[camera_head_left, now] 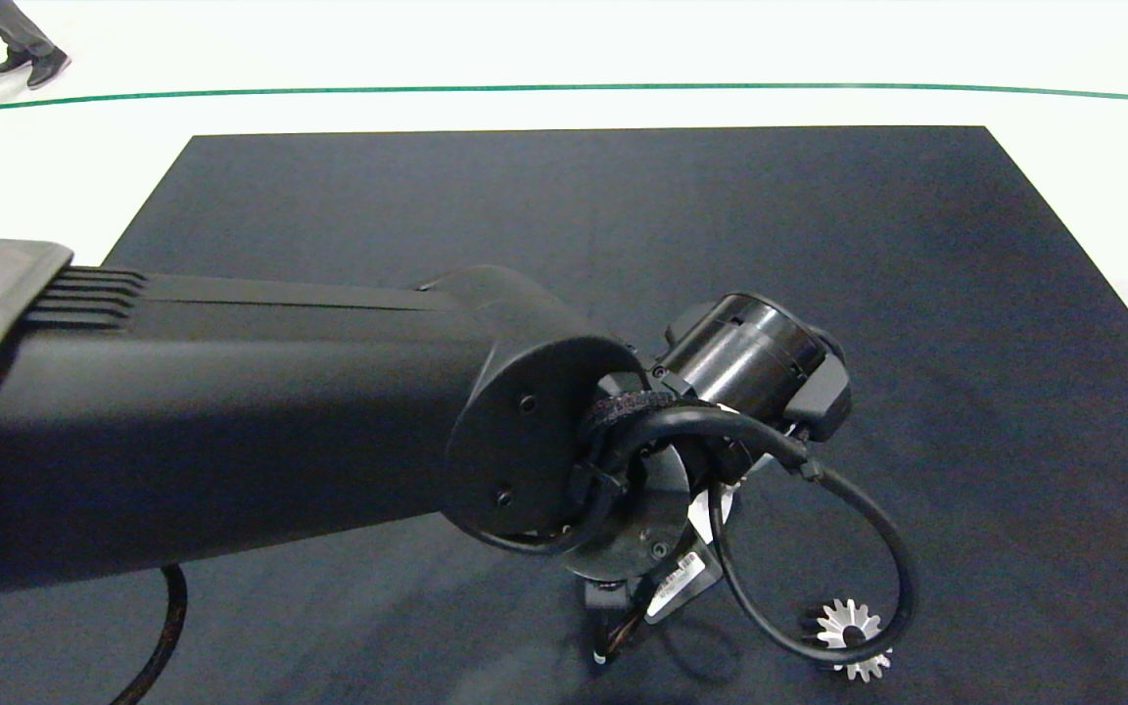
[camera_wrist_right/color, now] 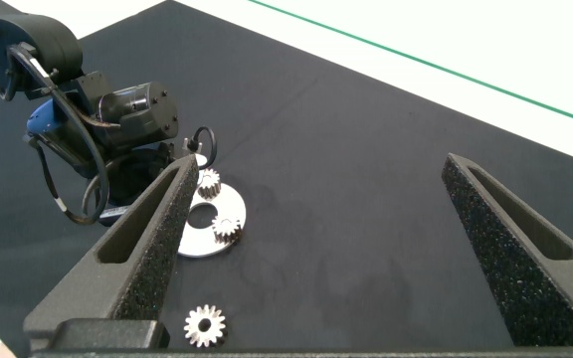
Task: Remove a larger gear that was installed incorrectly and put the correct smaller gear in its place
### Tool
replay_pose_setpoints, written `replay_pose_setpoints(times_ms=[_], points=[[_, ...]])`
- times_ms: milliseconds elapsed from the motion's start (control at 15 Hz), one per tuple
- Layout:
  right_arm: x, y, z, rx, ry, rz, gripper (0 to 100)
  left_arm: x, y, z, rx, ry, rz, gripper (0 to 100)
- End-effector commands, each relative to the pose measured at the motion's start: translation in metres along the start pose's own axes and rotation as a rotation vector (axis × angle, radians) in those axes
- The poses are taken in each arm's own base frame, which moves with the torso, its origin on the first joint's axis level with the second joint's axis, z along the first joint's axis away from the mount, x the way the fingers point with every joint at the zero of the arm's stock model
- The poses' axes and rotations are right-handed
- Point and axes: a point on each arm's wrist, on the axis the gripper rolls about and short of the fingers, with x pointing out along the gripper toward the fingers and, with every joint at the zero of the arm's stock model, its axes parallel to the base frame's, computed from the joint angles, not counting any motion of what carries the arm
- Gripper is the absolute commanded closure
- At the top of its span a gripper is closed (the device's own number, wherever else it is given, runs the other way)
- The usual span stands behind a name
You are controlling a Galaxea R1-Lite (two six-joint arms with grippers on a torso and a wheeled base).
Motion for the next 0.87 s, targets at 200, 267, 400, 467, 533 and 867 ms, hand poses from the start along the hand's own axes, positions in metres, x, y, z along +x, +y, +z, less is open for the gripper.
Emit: replay_pose_setpoints(times_ms=[200, 267, 400, 467, 533, 867], points=[[-0.001, -0.001, 0.002, 0.000, -0.005, -0.005, 0, -0.033, 0.020, -0.007, -0.060, -0.056, 0.022, 0], [-0.002, -0.004, 0.009, 0.010, -0.026, -0.020, 0, -0.048, 0.031, -0.020, -0.089, -0.049, 0.033, 0], [-0.005, -0.010, 0.019, 0.032, -0.059, -0.044, 0, -0.079, 0.060, -0.052, -0.194, -0.046, 0.118, 0], [-0.006, -0.010, 0.018, 0.028, -0.049, -0.073, 0, -0.096, 0.068, -0.068, -0.229, -0.050, 0.191, 0], [-0.008, -0.012, 0.018, 0.030, -0.041, -0.108, 0, -0.114, 0.074, -0.085, -0.274, -0.072, 0.245, 0], [-0.028, -0.011, 0.012, 0.018, -0.011, -0.295, 0, -0.189, 0.096, -0.202, -0.595, -0.201, 0.450, 0]])
